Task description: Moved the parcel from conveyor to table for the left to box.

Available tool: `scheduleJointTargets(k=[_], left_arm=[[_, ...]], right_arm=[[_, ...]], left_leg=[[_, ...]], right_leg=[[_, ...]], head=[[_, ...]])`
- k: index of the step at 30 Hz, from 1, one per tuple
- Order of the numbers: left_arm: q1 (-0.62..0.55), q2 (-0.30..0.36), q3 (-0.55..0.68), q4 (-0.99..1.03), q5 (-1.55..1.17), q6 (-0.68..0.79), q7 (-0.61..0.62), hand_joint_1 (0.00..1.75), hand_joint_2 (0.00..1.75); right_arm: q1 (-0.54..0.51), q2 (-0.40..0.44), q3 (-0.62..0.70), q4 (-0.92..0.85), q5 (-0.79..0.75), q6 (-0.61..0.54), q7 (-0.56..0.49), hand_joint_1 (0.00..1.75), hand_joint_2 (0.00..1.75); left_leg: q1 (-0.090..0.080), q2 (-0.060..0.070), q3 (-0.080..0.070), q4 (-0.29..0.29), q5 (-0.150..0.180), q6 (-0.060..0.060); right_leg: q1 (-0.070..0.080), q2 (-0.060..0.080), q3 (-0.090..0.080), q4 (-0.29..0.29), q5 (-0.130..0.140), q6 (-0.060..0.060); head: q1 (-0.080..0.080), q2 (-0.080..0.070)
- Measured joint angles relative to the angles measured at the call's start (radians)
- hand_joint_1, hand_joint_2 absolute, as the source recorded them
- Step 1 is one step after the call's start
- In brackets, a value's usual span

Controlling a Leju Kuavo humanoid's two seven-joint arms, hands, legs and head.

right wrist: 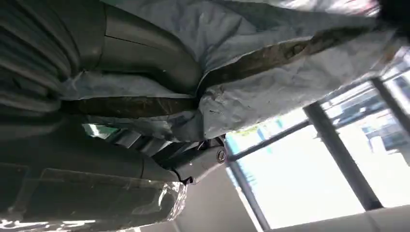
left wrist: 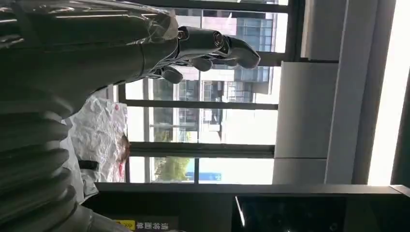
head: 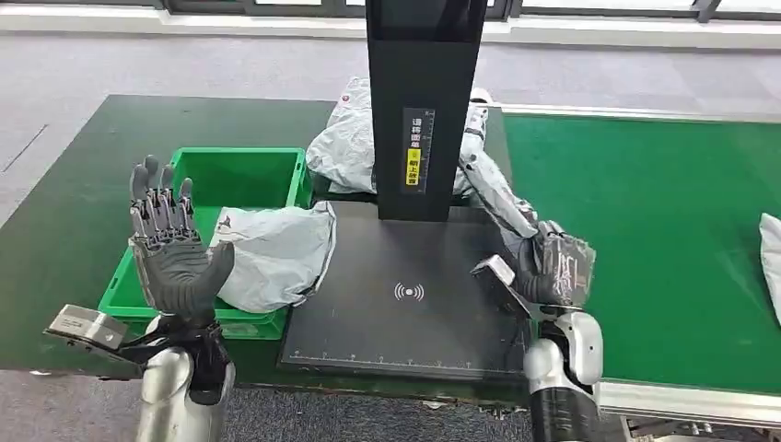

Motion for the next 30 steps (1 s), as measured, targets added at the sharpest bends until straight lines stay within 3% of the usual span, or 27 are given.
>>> scheduleJointTargets(k=[4, 11, 22, 23, 25, 26, 27, 30], left_arm=[[0.000, 0.000, 0.001, 0.000, 0.000, -0.001, 0.000, 0.00, 1.75], [0.000, 0.000, 0.002, 0.001, -0.003, -0.011, 0.000, 0.00, 1.75], [-0.002, 0.000, 0.003, 0.018, -0.003, -0.021, 0.000, 0.00, 1.75], [-0.002, 0.000, 0.003, 0.019, -0.003, -0.021, 0.000, 0.00, 1.75], [-0.002, 0.000, 0.003, 0.024, -0.003, -0.021, 0.000, 0.00, 1.75], [-0.003, 0.000, 0.003, 0.025, -0.003, -0.022, 0.000, 0.00, 1.75], [-0.003, 0.000, 0.003, 0.026, -0.003, -0.022, 0.000, 0.00, 1.75], [-0.003, 0.000, 0.003, 0.029, -0.003, -0.022, 0.000, 0.00, 1.75]], right_arm=[[0.019, 0.002, 0.052, -0.045, -0.008, 0.015, 0.000, 1.75, 1.75], [0.027, 0.004, 0.133, -0.045, -0.023, 0.171, 0.015, 1.75, 1.75], [-0.019, 0.004, 0.245, 0.130, -0.044, 0.302, 0.044, 1.75, 1.75], [-0.021, 0.004, 0.250, 0.144, -0.045, 0.309, 0.043, 0.94, 1.75], [-0.029, 0.004, 0.260, 0.177, -0.056, 0.333, 0.031, 0.94, 1.75], [-0.032, 0.004, 0.265, 0.191, -0.063, 0.340, 0.021, 0.28, 1.75], [-0.033, 0.004, 0.273, 0.207, -0.074, 0.345, 0.007, 0.00, 1.75], [-0.033, 0.005, 0.279, 0.235, -0.096, 0.349, -0.020, 0.00, 1.75]], left_leg=[[0.000, 0.000, 0.000, 0.000, 0.000, 0.000], [0.000, 0.000, 0.000, 0.000, 0.000, 0.000], [0.000, 0.000, 0.001, 0.000, 0.000, 0.000], [0.000, 0.000, 0.000, 0.000, 0.000, 0.000], [0.000, 0.000, 0.001, 0.000, 0.000, 0.000], [0.000, 0.000, 0.001, 0.000, 0.000, 0.000], [0.000, 0.000, 0.001, 0.000, 0.000, 0.000], [0.000, 0.000, 0.000, 0.000, 0.000, 0.000]], right_leg=[[0.000, 0.000, 0.000, 0.000, 0.000, 0.000], [0.000, 0.000, 0.000, 0.000, 0.000, 0.000], [0.000, 0.000, 0.000, 0.000, 0.000, 0.000], [0.000, 0.000, 0.000, 0.000, 0.000, 0.000], [0.000, 0.000, 0.000, 0.000, 0.000, 0.000], [0.000, 0.000, 0.000, 0.000, 0.000, 0.000], [0.000, 0.000, 0.000, 0.000, 0.000, 0.000], [0.000, 0.000, 0.000, 0.000, 0.000, 0.000]], head=[[0.000, 0.000], [0.000, 0.000], [0.000, 0.000], [0.000, 0.000], [0.000, 0.000], [0.000, 0.000], [0.000, 0.000], [0.000, 0.000]])
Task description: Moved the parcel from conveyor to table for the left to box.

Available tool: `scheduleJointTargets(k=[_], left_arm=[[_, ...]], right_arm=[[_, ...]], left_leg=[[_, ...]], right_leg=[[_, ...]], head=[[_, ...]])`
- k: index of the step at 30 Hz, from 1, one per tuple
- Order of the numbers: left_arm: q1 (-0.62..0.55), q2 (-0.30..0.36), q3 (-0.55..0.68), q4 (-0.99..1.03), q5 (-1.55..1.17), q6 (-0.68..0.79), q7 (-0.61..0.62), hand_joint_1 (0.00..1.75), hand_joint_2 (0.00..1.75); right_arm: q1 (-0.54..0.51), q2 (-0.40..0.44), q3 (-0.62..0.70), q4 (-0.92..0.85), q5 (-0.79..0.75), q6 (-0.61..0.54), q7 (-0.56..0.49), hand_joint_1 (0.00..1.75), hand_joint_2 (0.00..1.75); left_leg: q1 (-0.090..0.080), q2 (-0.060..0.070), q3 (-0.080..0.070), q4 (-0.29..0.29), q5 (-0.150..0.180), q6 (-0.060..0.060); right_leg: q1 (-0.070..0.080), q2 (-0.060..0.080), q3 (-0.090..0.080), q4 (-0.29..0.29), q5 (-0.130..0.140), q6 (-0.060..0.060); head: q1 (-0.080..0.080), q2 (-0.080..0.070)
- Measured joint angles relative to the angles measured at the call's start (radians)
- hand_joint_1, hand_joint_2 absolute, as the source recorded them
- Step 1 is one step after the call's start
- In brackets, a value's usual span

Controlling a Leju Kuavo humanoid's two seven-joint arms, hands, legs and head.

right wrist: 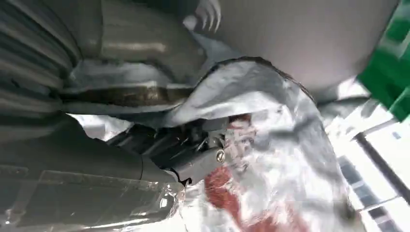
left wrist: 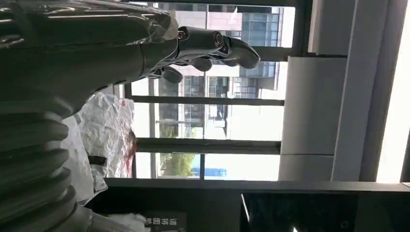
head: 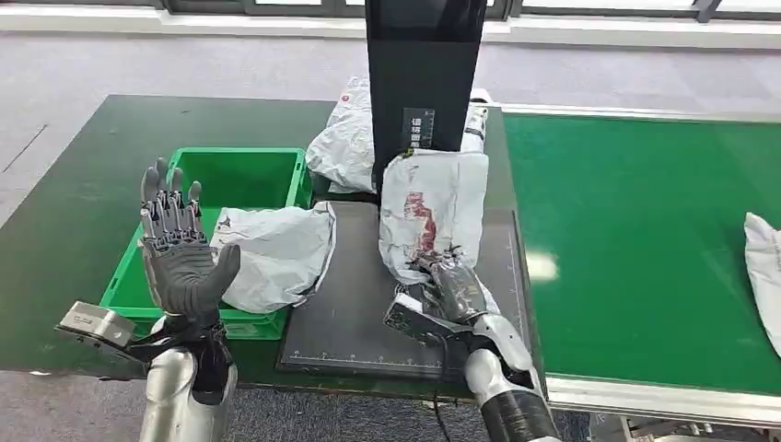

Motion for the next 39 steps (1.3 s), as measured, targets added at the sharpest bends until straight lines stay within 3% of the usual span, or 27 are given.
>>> scheduleJointTargets(k=[8, 20, 23, 28, 32, 34, 37, 39], left_arm=[[-0.001, 0.000, 0.000, 0.006, -0.023, 0.001, 0.000, 0.00, 1.75], [-0.001, 0.000, 0.000, 0.007, -0.039, 0.022, 0.000, 0.00, 1.75], [-0.001, 0.000, -0.004, 0.003, -0.089, 0.064, 0.000, 0.00, 1.75], [-0.012, 0.005, -0.075, -0.019, -0.187, 0.188, -0.001, 0.00, 1.75], [-0.022, 0.008, -0.135, -0.024, -0.212, 0.225, -0.002, 0.00, 1.75], [-0.034, 0.012, -0.171, -0.012, -0.250, 0.267, -0.002, 0.00, 1.75], [-0.083, 0.012, -0.267, 0.121, -0.412, 0.339, 0.000, 0.00, 1.75], [-0.135, -0.001, -0.283, 0.257, -0.536, 0.406, -0.001, 0.00, 1.75]], right_arm=[[0.005, -0.001, 0.010, -0.010, -0.297, 0.156, -0.235, 0.00, 1.75], [0.031, -0.013, 0.014, -0.170, -0.461, 0.189, -0.255, 0.00, 1.75], [0.045, -0.020, 0.024, -0.221, -0.497, 0.085, -0.255, 0.00, 1.75], [0.066, -0.031, 0.049, -0.334, -0.468, -0.251, -0.256, 0.00, 1.75], [0.080, -0.036, 0.060, -0.392, -0.455, -0.300, -0.256, 0.00, 1.75], [0.093, -0.041, 0.073, -0.424, -0.448, -0.385, -0.255, 0.00, 1.75], [0.114, -0.050, 0.101, -0.488, -0.423, -0.549, -0.256, 0.00, 1.75], [0.135, -0.056, 0.115, -0.527, -0.422, -0.584, -0.255, 0.00, 1.75]], left_leg=[[0.000, 0.000, 0.000, 0.000, 0.000, 0.000], [0.000, 0.001, 0.001, 0.000, 0.000, 0.000], [0.000, 0.001, 0.000, 0.000, 0.000, 0.000], [0.000, 0.001, 0.000, 0.000, 0.000, 0.000], [0.000, 0.001, 0.001, 0.000, -0.001, 0.000], [0.000, 0.001, 0.001, 0.001, -0.001, 0.000], [0.000, -0.001, 0.002, 0.001, 0.000, 0.000], [-0.001, 0.002, 0.002, 0.001, -0.001, -0.001]], right_leg=[[0.000, 0.000, -0.001, 0.000, 0.000, 0.000], [0.000, 0.001, -0.001, 0.000, 0.000, 0.000], [0.000, 0.001, -0.001, 0.000, 0.000, 0.000], [0.000, 0.001, -0.001, 0.000, 0.000, 0.000], [0.000, 0.002, -0.001, 0.000, 0.000, 0.000], [0.000, 0.001, -0.002, 0.000, 0.000, 0.000], [0.000, -0.001, 0.000, -0.001, -0.001, 0.001], [-0.001, 0.002, 0.000, -0.001, 0.000, 0.000]], head=[[0.000, 0.000], [0.000, 0.000], [0.000, 0.000], [0.000, 0.000], [0.000, 0.000], [0.000, 0.000], [0.000, 0.000], [0.000, 0.000]])
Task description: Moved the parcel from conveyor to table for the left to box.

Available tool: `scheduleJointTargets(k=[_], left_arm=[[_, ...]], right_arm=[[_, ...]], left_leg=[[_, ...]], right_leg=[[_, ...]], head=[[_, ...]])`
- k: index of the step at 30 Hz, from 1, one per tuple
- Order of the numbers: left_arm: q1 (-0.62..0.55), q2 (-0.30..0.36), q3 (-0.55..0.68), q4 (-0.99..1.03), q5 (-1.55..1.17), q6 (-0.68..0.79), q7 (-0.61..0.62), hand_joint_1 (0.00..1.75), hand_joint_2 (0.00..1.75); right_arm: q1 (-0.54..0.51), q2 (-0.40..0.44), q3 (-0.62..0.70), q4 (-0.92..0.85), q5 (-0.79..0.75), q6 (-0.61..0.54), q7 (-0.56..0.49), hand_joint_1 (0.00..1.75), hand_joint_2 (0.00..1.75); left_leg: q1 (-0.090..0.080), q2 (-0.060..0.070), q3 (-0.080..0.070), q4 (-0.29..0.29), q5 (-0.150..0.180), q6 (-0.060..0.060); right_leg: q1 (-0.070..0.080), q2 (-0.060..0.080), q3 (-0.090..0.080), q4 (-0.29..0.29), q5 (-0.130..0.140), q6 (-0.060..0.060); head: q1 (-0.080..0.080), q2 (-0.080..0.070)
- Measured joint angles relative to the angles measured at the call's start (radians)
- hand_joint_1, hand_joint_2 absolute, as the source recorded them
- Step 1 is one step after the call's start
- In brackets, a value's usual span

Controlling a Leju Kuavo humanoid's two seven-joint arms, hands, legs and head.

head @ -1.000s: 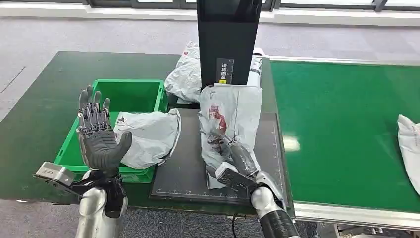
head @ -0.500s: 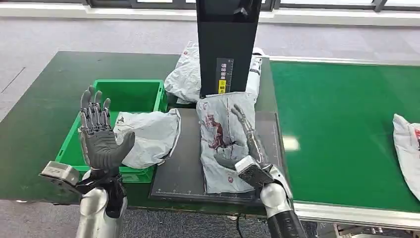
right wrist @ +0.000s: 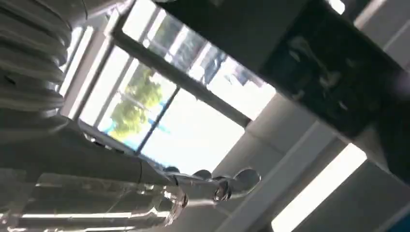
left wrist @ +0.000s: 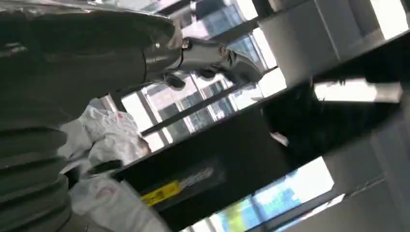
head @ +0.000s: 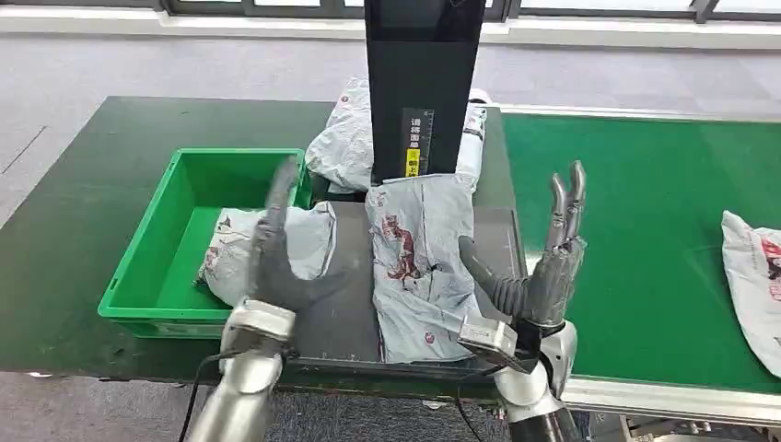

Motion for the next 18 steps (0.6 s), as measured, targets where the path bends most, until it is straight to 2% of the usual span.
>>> scheduleJointTargets(k=[6, 18], left_arm=[[-0.075, -0.024, -0.013, 0.214, -0.053, 0.057, 0.000, 0.00, 1.75], [-0.128, -0.042, -0.021, 0.372, -0.146, 0.102, 0.021, 0.00, 1.75]], right_arm=[[0.038, -0.012, 0.013, -0.061, -0.001, -0.016, 0.000, 0.00, 1.75], [0.056, -0.026, 0.023, -0.092, -0.002, -0.022, 0.000, 0.00, 1.75]], left_leg=[[0.000, 0.004, 0.001, 0.000, -0.001, 0.000], [0.000, 0.004, 0.001, 0.000, -0.001, 0.001]], right_leg=[[0.000, 0.003, -0.001, 0.000, 0.001, -0.001], [0.000, 0.003, -0.001, 0.000, 0.001, 0.000]], head=[[0.000, 0.000], [0.000, 0.000]])
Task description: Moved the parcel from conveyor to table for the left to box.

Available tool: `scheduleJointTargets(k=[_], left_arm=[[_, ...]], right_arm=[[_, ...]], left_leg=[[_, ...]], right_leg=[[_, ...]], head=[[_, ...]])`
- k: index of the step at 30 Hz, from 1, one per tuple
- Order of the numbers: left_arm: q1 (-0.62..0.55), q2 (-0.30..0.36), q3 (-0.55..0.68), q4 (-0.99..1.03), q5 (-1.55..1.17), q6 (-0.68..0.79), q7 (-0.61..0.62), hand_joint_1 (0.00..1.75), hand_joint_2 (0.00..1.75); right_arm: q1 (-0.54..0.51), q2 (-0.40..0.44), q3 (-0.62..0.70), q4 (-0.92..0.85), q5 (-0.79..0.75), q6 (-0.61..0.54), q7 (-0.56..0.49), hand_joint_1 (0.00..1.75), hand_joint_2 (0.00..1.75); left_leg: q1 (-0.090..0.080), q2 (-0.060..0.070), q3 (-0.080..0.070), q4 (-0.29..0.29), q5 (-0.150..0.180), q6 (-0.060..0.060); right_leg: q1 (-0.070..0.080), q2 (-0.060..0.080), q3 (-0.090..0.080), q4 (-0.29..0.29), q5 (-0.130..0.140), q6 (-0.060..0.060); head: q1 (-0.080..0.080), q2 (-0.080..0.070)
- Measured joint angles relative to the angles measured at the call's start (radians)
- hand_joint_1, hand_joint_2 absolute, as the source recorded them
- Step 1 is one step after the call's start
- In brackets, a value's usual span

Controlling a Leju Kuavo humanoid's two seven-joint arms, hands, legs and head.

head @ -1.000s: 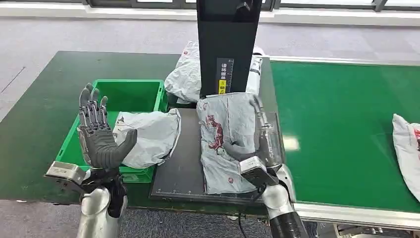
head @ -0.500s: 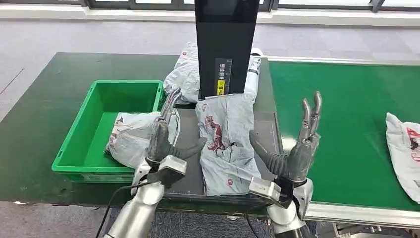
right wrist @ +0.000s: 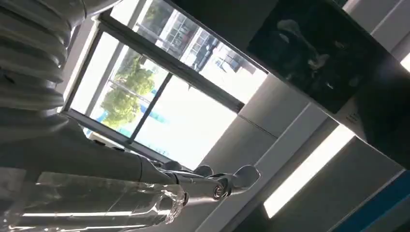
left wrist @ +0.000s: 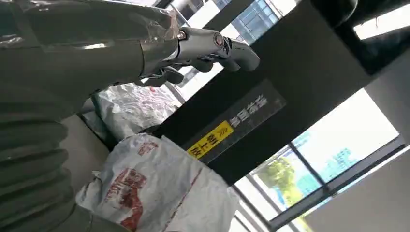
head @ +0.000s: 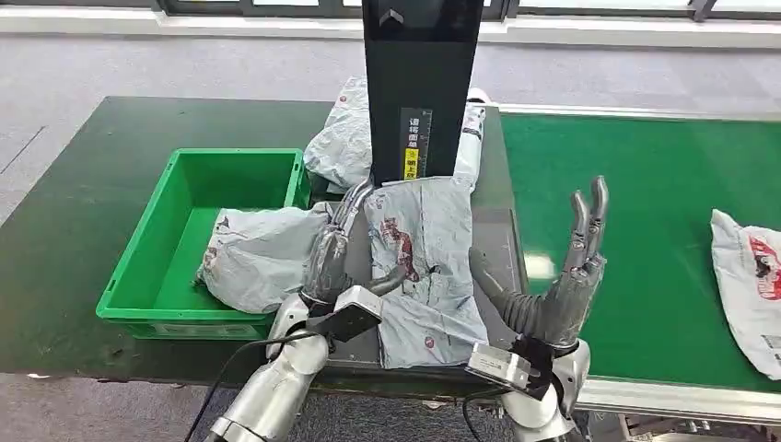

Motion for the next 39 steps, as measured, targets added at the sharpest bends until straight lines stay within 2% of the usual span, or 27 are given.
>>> scheduleJointTargets(k=[7, 12, 15, 22, 39], left_arm=[[-0.091, -0.026, -0.003, 0.230, -0.143, 0.137, 0.151, 0.00, 1.75], [-0.131, -0.030, -0.024, 0.355, -0.256, 0.132, 0.278, 0.00, 1.75], [-0.134, -0.031, -0.090, 0.396, -0.253, 0.115, 0.337, 0.00, 1.75], [-0.135, -0.031, -0.190, 0.434, -0.237, 0.114, 0.355, 0.00, 1.75], [-0.139, -0.031, -0.220, 0.455, -0.236, 0.114, 0.355, 0.00, 1.75]], right_arm=[[0.023, -0.009, 0.000, -0.043, -0.019, -0.003, 0.000, 0.00, 1.75], [0.027, -0.015, 0.000, -0.052, -0.028, -0.003, 0.000, 0.00, 1.75], [0.027, -0.016, 0.000, -0.052, -0.031, 0.001, 0.000, 0.00, 1.75], [0.027, -0.016, 0.000, -0.053, -0.032, 0.002, 0.000, 0.00, 1.75], [0.030, -0.019, 0.000, -0.053, -0.032, 0.002, 0.000, 0.00, 1.75]], left_leg=[[0.000, 0.000, 0.000, 0.000, 0.000, 0.000], [0.000, 0.000, 0.000, 0.000, 0.000, 0.000], [0.000, 0.000, 0.000, 0.000, 0.000, 0.000], [0.000, 0.000, 0.000, 0.000, 0.000, 0.000], [0.000, 0.000, 0.000, 0.000, 0.000, 0.000]], right_leg=[[0.000, 0.001, 0.000, 0.000, 0.000, 0.000], [0.000, 0.001, 0.000, 0.000, 0.000, 0.000], [0.000, 0.001, 0.000, 0.000, 0.000, 0.000], [0.000, 0.000, 0.000, 0.000, 0.000, 0.000], [0.000, 0.000, 0.000, 0.000, 0.000, 0.000]], head=[[0.000, 0.000], [0.000, 0.000], [0.000, 0.000], [0.000, 0.000], [0.000, 0.000]])
